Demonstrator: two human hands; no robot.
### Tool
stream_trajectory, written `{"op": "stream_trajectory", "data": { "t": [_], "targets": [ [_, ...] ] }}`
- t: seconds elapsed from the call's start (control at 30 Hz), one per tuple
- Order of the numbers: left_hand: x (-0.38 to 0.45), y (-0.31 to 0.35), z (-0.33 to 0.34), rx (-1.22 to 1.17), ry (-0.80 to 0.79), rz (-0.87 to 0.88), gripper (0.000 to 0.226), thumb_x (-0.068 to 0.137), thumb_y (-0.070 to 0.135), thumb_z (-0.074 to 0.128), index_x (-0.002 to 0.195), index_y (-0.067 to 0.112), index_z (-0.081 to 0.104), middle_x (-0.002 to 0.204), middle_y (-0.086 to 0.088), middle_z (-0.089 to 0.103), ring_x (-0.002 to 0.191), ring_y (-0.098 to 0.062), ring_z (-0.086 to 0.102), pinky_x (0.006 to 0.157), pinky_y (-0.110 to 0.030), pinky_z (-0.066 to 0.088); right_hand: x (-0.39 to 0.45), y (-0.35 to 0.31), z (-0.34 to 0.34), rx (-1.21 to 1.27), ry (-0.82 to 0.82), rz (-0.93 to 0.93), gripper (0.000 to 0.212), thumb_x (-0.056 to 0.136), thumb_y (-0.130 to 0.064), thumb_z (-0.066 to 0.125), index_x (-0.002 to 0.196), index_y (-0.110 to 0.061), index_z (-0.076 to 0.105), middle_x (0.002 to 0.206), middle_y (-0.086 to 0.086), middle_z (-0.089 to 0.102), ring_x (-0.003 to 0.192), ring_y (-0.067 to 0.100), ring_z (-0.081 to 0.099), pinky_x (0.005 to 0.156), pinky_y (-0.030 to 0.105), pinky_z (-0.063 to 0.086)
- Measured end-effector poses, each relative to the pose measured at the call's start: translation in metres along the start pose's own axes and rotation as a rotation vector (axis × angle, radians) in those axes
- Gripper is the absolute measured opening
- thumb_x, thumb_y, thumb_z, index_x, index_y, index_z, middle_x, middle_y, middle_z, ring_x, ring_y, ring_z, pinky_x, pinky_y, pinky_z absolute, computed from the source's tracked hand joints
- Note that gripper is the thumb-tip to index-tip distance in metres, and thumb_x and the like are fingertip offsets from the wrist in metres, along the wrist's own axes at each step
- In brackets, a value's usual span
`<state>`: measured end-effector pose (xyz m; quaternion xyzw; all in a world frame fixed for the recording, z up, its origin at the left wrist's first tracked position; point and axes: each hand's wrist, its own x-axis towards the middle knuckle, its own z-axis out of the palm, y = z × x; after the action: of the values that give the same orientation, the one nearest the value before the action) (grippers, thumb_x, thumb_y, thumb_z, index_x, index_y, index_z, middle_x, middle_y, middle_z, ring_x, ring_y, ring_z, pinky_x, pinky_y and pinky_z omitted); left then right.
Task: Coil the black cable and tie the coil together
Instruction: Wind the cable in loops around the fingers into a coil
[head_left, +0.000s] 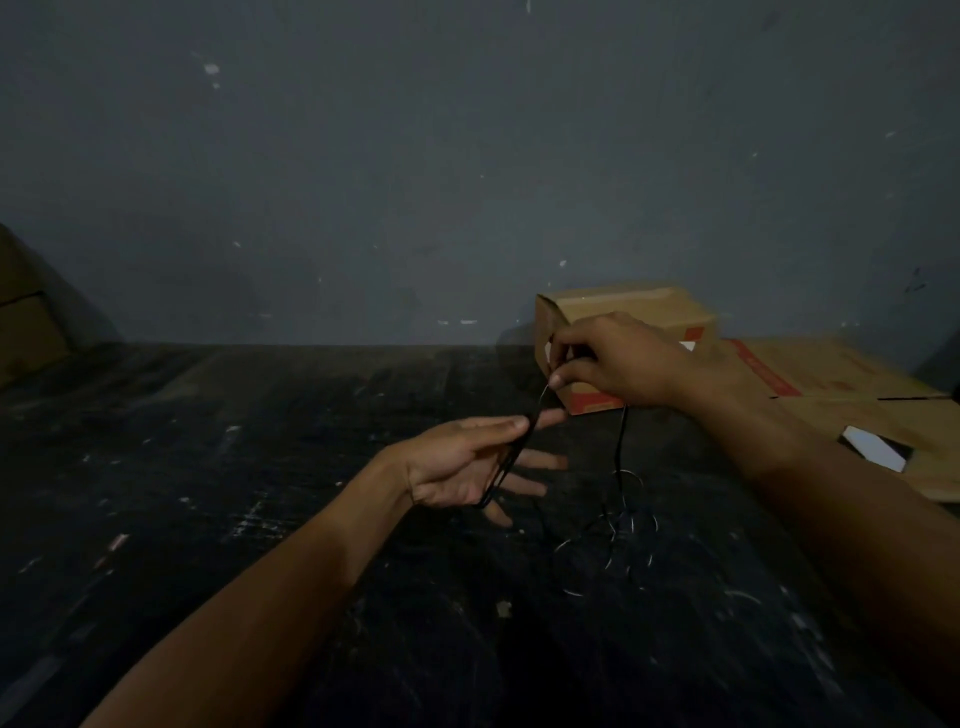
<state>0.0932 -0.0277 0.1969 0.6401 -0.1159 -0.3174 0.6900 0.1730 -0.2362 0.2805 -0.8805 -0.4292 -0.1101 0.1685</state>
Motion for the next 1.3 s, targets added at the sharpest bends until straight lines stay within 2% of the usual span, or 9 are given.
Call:
{"op": "stream_trajectory", "data": {
  "t": [0.17, 0.27, 0.37, 0.47, 0.6, 0.8, 1.03, 1.17, 1.3],
  "targets": [
    [-0.002, 0.005, 0.006, -0.07, -0.195, 0.035, 0.043, 0.099, 0.044, 0.039, 0.142, 0.043, 0.043, 0.151, -0.015, 0.043, 0.138, -0.041, 0.04, 0.099, -0.066, 0.034, -0.006, 0.019, 0.016, 0.422, 0.017, 0.039, 0.005, 0.08, -0.035, 0.071, 0.081, -0.031, 0.069, 0.079, -0.017, 0.068, 0.079, 0.001, 0.061, 0.069, 0.024, 0.047],
    [-0.002, 0.01, 0.011, -0.152, -0.299, 0.114, 0.048, 0.1, 0.044, 0.036, 0.148, 0.042, 0.033, 0.155, -0.018, 0.035, 0.141, -0.047, 0.03, 0.1, -0.069, 0.031, -0.015, 0.026, 0.041, 0.655, 0.073, 0.101, 0.01, 0.09, -0.027, 0.06, 0.088, -0.022, 0.069, 0.085, -0.005, 0.067, 0.08, 0.012, 0.065, 0.07, 0.032, 0.054],
    [0.001, 0.016, 0.017, -0.205, -0.353, 0.196, 0.051, 0.099, 0.045, 0.041, 0.149, 0.042, 0.03, 0.155, -0.017, 0.036, 0.142, -0.049, 0.024, 0.099, -0.072, 0.027, -0.031, 0.026, 0.075, 0.814, 0.069, 0.106, 0.017, 0.095, -0.015, 0.05, 0.102, -0.012, 0.065, 0.103, 0.006, 0.066, 0.101, 0.018, 0.063, 0.085, 0.031, 0.053],
    [0.003, 0.027, 0.018, -0.23, -0.376, 0.296, 0.048, 0.1, 0.045, 0.04, 0.147, 0.042, 0.034, 0.157, -0.016, 0.032, 0.142, -0.05, 0.02, 0.099, -0.076, 0.023, -0.048, 0.014, 0.113, 0.888, 0.025, 0.165, 0.028, 0.094, 0.004, 0.044, 0.11, -0.012, 0.061, 0.104, 0.003, 0.066, 0.099, 0.021, 0.064, 0.085, 0.031, 0.052],
    [0.002, 0.043, 0.013, -0.249, -0.264, 0.367, 0.047, 0.098, 0.044, 0.038, 0.145, 0.043, 0.037, 0.158, -0.016, 0.027, 0.141, -0.049, 0.025, 0.098, -0.078, 0.023, -0.06, -0.004, 0.146, 0.781, -0.109, 0.271, 0.023, 0.102, -0.029, 0.037, 0.101, -0.029, 0.061, 0.064, -0.011, 0.053, 0.059, 0.005, 0.05, 0.062, 0.035, 0.045],
    [0.003, 0.05, -0.001, -0.285, -0.087, 0.437, 0.046, 0.098, 0.045, 0.036, 0.144, 0.046, 0.037, 0.155, -0.015, 0.037, 0.138, -0.047, 0.035, 0.095, -0.077, 0.029, -0.062, -0.029, 0.14, 0.626, -0.206, 0.147, 0.025, 0.102, -0.031, 0.035, 0.111, -0.022, 0.057, 0.066, -0.009, 0.048, 0.054, -0.001, 0.046, 0.057, 0.027, 0.04],
    [0.01, 0.045, -0.016, -0.306, 0.119, 0.476, 0.043, 0.095, 0.046, 0.044, 0.138, 0.048, 0.046, 0.15, -0.01, 0.046, 0.135, -0.042, 0.044, 0.097, -0.081, 0.024, -0.064, -0.063, 0.114, 0.588, -0.326, 0.101, 0.022, 0.1, -0.027, 0.041, 0.116, -0.018, 0.053, 0.071, -0.007, 0.052, 0.065, 0.016, 0.057, 0.071, 0.049, 0.058],
    [0.012, 0.029, -0.032, -0.337, 0.287, 0.471, 0.037, 0.097, 0.048, 0.039, 0.132, 0.048, 0.052, 0.143, -0.009, 0.054, 0.134, -0.042, 0.045, 0.1, -0.082, 0.02, -0.058, -0.067, 0.078, 0.502, -0.224, 0.087, 0.021, 0.098, -0.028, 0.045, 0.109, -0.018, 0.06, 0.08, -0.008, 0.06, 0.067, 0.021, 0.067, 0.057, 0.04, 0.059],
    [0.012, 0.015, -0.041, -0.341, 0.408, 0.44, 0.034, 0.098, 0.049, 0.039, 0.129, 0.05, 0.054, 0.14, -0.007, 0.056, 0.138, -0.044, 0.037, 0.103, -0.079, 0.02, -0.048, -0.067, 0.048, 0.33, -0.144, 0.047, 0.02, 0.095, -0.033, 0.053, 0.098, -0.019, 0.067, 0.074, -0.011, 0.064, 0.064, 0.006, 0.062, 0.059, 0.035, 0.053]
  ]
}}
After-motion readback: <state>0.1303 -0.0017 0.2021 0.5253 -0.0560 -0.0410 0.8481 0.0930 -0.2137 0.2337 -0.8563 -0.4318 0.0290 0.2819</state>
